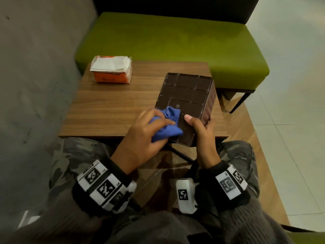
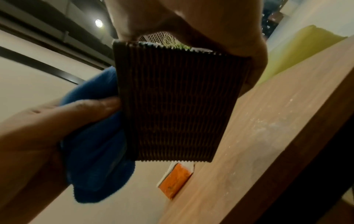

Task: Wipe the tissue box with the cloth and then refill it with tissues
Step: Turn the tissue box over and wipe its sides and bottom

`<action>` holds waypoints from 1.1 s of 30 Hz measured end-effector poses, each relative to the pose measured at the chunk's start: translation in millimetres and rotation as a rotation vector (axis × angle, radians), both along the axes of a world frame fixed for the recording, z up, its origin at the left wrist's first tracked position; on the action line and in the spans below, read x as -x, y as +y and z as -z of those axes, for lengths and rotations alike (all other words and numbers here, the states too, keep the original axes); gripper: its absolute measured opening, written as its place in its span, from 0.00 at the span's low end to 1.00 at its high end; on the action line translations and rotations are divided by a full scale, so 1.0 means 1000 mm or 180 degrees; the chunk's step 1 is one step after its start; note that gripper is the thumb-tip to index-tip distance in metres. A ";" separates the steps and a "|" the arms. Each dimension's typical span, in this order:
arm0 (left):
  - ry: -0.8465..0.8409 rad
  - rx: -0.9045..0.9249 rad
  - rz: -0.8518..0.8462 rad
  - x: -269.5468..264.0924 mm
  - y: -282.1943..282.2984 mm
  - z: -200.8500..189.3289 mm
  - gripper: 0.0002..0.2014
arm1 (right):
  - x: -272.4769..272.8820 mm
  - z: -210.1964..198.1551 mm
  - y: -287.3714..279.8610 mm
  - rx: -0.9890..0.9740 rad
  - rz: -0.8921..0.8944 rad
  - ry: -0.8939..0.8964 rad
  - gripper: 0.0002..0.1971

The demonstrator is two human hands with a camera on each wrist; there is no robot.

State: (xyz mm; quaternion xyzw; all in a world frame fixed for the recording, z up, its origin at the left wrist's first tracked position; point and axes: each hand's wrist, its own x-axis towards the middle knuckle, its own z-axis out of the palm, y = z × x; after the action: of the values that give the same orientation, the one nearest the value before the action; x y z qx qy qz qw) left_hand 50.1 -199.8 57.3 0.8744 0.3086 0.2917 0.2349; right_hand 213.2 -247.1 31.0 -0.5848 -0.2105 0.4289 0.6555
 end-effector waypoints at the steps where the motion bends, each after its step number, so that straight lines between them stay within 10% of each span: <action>1: -0.0076 0.0156 -0.0046 0.001 0.004 -0.001 0.15 | 0.000 -0.001 0.000 0.0026 -0.0045 -0.0083 0.44; 6: -0.0721 0.0375 -0.0910 -0.004 0.033 -0.005 0.13 | 0.005 -0.005 0.000 0.0067 -0.0068 -0.0491 0.44; 11: -0.0407 0.0341 -0.0225 -0.015 -0.007 -0.002 0.14 | 0.006 0.003 0.002 0.0194 -0.0004 -0.0465 0.42; 16: -0.0932 0.0551 -0.1293 -0.007 0.036 -0.003 0.13 | 0.021 0.012 -0.006 0.0239 -0.0085 -0.0571 0.40; 21: -0.0729 0.0464 -0.0268 -0.023 0.005 -0.014 0.14 | 0.015 0.008 0.006 0.0232 -0.0166 -0.0684 0.36; 26: -0.1184 0.0404 -0.1098 -0.012 0.043 -0.021 0.14 | 0.020 0.014 0.000 0.0170 -0.0373 -0.0834 0.39; 31: -0.0550 0.0379 0.0116 -0.019 0.001 -0.021 0.18 | 0.013 0.007 0.000 0.0075 -0.0437 -0.0780 0.41; 33: -0.0726 0.0438 -0.0200 -0.009 0.010 -0.010 0.16 | 0.008 0.002 -0.002 0.0062 -0.0417 -0.0539 0.46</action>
State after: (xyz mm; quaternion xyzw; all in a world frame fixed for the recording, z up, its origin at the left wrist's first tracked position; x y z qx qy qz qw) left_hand 59.6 -189.9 67.6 0.8073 0.3264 0.3745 0.3187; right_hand 204.8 -249.6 28.5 -0.6103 -0.2987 0.4219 0.6002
